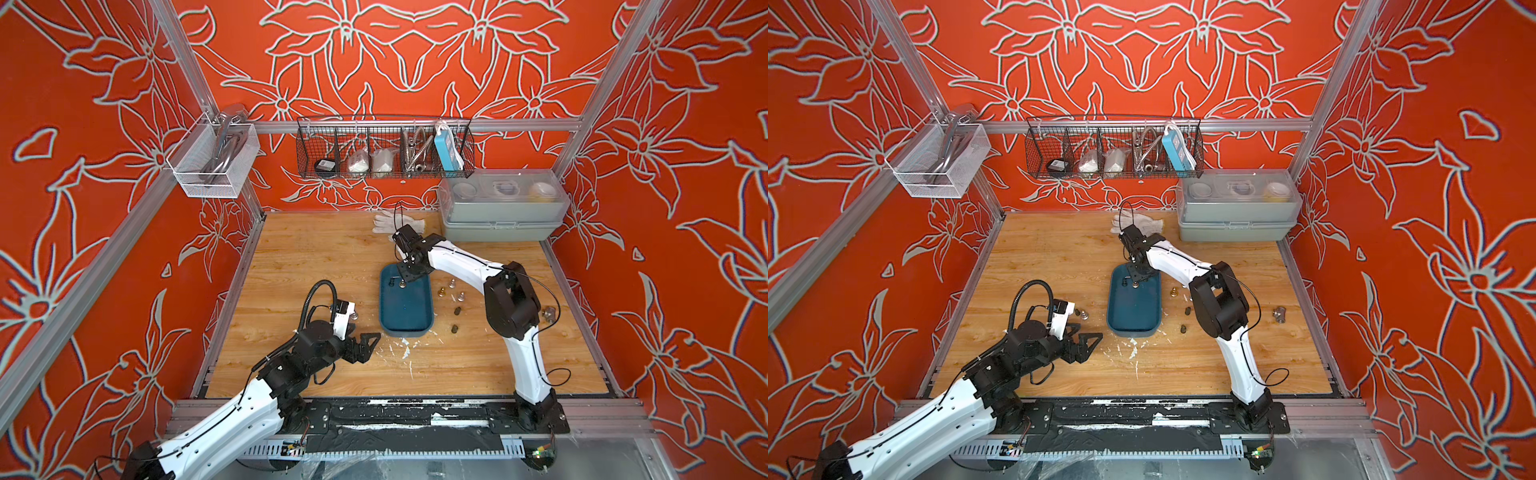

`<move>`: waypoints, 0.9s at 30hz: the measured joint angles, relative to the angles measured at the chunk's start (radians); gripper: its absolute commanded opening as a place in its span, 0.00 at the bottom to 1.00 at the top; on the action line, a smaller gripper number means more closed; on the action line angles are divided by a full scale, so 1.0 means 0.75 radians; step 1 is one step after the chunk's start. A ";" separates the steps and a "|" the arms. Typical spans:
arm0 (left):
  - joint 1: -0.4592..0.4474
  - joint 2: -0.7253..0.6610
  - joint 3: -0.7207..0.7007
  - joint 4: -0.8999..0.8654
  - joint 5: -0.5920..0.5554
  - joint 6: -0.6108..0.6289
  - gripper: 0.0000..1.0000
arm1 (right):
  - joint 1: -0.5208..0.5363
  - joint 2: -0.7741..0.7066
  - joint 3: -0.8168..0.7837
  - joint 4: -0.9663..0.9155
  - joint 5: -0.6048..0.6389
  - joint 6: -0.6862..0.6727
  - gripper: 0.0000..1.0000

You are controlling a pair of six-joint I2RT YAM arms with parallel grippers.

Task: Put the chess pieces into the storage box
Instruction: Place the chess piece in the storage box.

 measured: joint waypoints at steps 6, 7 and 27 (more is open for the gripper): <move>0.000 -0.027 -0.014 0.002 -0.006 -0.004 0.95 | 0.005 -0.001 -0.042 0.044 0.019 0.011 0.13; 0.000 -0.028 -0.017 0.001 -0.007 -0.004 0.95 | 0.006 -0.001 -0.050 0.049 0.020 0.013 0.13; 0.000 -0.028 -0.019 0.003 -0.014 -0.004 0.95 | 0.017 -0.024 -0.094 0.088 0.040 0.031 0.13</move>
